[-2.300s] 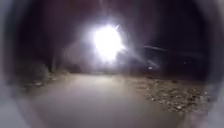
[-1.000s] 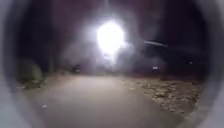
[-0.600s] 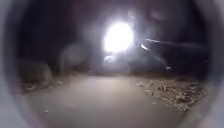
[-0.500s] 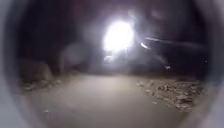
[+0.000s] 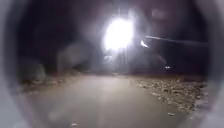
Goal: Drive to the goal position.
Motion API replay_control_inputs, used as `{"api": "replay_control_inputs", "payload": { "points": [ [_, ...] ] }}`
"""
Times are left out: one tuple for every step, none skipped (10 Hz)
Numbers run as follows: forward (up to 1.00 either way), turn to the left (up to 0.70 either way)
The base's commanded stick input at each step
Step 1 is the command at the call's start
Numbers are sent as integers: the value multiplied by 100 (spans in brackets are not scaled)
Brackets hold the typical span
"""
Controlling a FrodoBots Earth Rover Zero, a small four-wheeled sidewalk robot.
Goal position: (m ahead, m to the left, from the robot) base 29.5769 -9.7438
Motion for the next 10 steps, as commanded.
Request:
{"api": "replay_control_inputs", "payload": {
  "points": [
    [100,0],
    [100,0],
    [100,0],
    [100,0],
    [100,0],
    [100,0],
    [100,0],
    [100,0],
    [100,0],
    [100,0]
  ]
}}
